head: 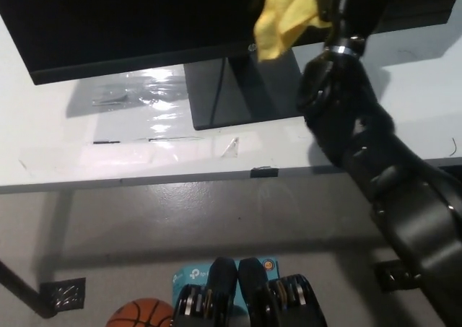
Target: The robot uses its right hand to pick up the cloth kept in the middle of the desk and use it to wipe the monitor in the middle of the desk by swiping its screen twice
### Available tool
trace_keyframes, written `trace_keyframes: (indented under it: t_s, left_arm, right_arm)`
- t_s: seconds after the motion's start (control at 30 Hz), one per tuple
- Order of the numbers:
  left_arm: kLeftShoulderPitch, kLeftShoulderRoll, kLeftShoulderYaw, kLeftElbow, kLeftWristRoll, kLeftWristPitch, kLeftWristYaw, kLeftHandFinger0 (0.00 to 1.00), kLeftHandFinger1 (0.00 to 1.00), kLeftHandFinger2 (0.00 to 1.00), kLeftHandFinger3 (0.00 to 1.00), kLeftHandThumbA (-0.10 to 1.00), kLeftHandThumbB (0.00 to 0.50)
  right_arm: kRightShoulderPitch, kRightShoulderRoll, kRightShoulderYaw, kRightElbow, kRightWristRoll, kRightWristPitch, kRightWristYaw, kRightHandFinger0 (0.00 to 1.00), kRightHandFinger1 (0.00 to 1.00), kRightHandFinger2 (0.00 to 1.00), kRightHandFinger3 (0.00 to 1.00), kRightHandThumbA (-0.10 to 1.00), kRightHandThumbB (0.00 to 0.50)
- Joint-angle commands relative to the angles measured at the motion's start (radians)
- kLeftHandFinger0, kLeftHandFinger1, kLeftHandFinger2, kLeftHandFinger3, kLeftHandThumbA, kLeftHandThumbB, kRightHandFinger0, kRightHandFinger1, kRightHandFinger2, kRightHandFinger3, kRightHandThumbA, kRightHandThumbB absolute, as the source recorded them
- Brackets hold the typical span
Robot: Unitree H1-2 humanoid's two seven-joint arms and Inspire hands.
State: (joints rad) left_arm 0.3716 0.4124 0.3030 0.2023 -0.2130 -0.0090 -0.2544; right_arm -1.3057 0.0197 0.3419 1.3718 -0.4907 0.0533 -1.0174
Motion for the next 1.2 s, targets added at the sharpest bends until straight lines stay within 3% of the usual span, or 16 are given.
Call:
trace_keyframes:
  t_s: [0.0, 0.1, 0.13, 0.2, 0.23, 0.27, 0.37, 0.53, 0.57, 0.67, 0.73, 0.87, 0.9, 0.93, 1.0, 1.17]
  left_arm:
    - [0.009, 0.031, 0.008, -0.007, -0.010, -0.032, -0.022, 0.41, 0.47, 0.61, 0.73, -0.03, 0.193]
    - [0.008, 0.033, 0.005, -0.015, -0.001, -0.025, -0.015, 0.41, 0.47, 0.61, 0.73, -0.06, 0.173]
    - [0.006, 0.032, 0.004, -0.016, 0.001, -0.022, -0.014, 0.39, 0.46, 0.60, 0.73, -0.09, 0.156]
    - [0.007, 0.032, 0.002, -0.015, 0.003, -0.030, -0.015, 0.39, 0.46, 0.60, 0.74, -0.10, 0.146]
    - [0.001, 0.033, -0.002, -0.025, 0.011, -0.012, -0.007, 0.39, 0.46, 0.60, 0.74, -0.10, 0.155]
    - [0.000, 0.032, -0.002, -0.025, 0.013, -0.012, -0.004, 0.39, 0.46, 0.60, 0.74, -0.09, 0.165]
    - [-0.001, 0.031, -0.006, -0.036, 0.014, -0.002, -0.002, 0.40, 0.47, 0.61, 0.74, -0.07, 0.164]
    - [-0.013, 0.028, -0.006, -0.008, 0.003, -0.004, -0.006, 0.37, 0.44, 0.58, 0.72, -0.10, 0.159]
    - [-0.010, 0.029, -0.009, -0.008, 0.015, -0.015, -0.002, 0.37, 0.44, 0.58, 0.73, -0.10, 0.152]
    - [-0.007, 0.026, -0.005, -0.021, 0.013, 0.008, 0.005, 0.37, 0.44, 0.58, 0.72, -0.10, 0.161]
    - [-0.005, 0.027, -0.002, -0.015, 0.004, -0.018, -0.006, 0.38, 0.44, 0.59, 0.73, -0.10, 0.150]
    - [-0.017, 0.039, -0.001, 0.017, 0.001, -0.042, -0.018, 0.42, 0.48, 0.63, 0.75, -0.06, 0.163]
    - [-0.015, 0.037, 0.001, 0.018, 0.002, -0.050, -0.016, 0.44, 0.50, 0.65, 0.76, -0.06, 0.163]
    - [-0.011, 0.035, 0.002, 0.016, 0.004, -0.054, -0.013, 0.44, 0.50, 0.65, 0.76, -0.06, 0.164]
    - [-0.002, 0.031, 0.003, -0.027, 0.015, -0.003, 0.010, 0.46, 0.51, 0.64, 0.77, -0.05, 0.177]
    - [0.002, 0.030, 0.009, -0.038, 0.003, -0.010, 0.000, 0.48, 0.53, 0.67, 0.78, -0.07, 0.173]
  right_arm:
    - [-0.150, 0.100, 0.003, -0.026, 0.003, -0.032, 0.011, 0.00, 0.00, 0.09, 0.19, -0.10, 0.152]
    - [-0.172, 0.134, -0.003, -0.022, 0.015, -0.024, 0.006, 0.00, 0.00, 0.11, 0.17, -0.10, 0.144]
    - [-0.177, 0.144, -0.007, -0.022, 0.021, -0.019, 0.009, 0.00, 0.00, 0.11, 0.18, -0.10, 0.113]
    - [-0.186, 0.159, -0.009, -0.018, 0.028, -0.015, 0.007, 0.00, 0.00, 0.11, 0.18, -0.10, 0.132]
    - [-0.191, 0.169, -0.010, -0.016, 0.032, -0.021, -0.001, 0.00, 0.00, 0.10, 0.04, -0.10, 0.136]
    - [-0.193, 0.175, -0.009, -0.016, 0.032, -0.022, -0.002, 0.00, 0.00, 0.14, 0.00, -0.10, 0.126]
    - [-0.197, 0.183, -0.005, -0.014, 0.029, -0.026, -0.009, 0.00, 0.00, 0.20, 0.10, -0.10, 0.135]
    - [-0.194, 0.193, 0.003, -0.009, 0.023, -0.034, -0.009, 0.00, 0.00, 0.14, 0.18, -0.10, 0.152]
    - [-0.190, 0.192, 0.006, -0.008, 0.020, -0.042, -0.015, 0.00, 0.00, 0.12, 0.13, -0.10, 0.149]
    - [-0.172, 0.182, 0.011, -0.010, 0.019, -0.048, -0.002, 0.00, 0.00, 0.09, 0.19, -0.10, 0.147]
    - [-0.154, 0.165, 0.018, -0.013, 0.014, -0.056, -0.007, 0.00, 0.00, 0.14, 0.07, -0.10, 0.117]
    - [-0.139, 0.145, 0.023, -0.026, 0.014, -0.066, -0.003, 0.00, 0.00, 0.18, 0.11, -0.10, 0.081]
    - [-0.108, 0.118, 0.043, -0.037, -0.006, -0.079, -0.012, 0.00, 0.00, 0.14, 0.30, -0.10, 0.203]
    - [-0.097, 0.110, 0.054, -0.041, -0.015, -0.082, -0.016, 0.00, 0.00, 0.10, 0.32, -0.10, 0.219]
    - [-0.027, 0.065, 0.082, -0.074, -0.038, -0.117, -0.018, 0.00, 0.00, 0.12, 0.35, -0.10, 0.228]
    - [0.073, -0.010, 0.127, -0.134, -0.071, -0.146, -0.025, 0.00, 0.00, 0.03, 0.28, -0.10, 0.198]
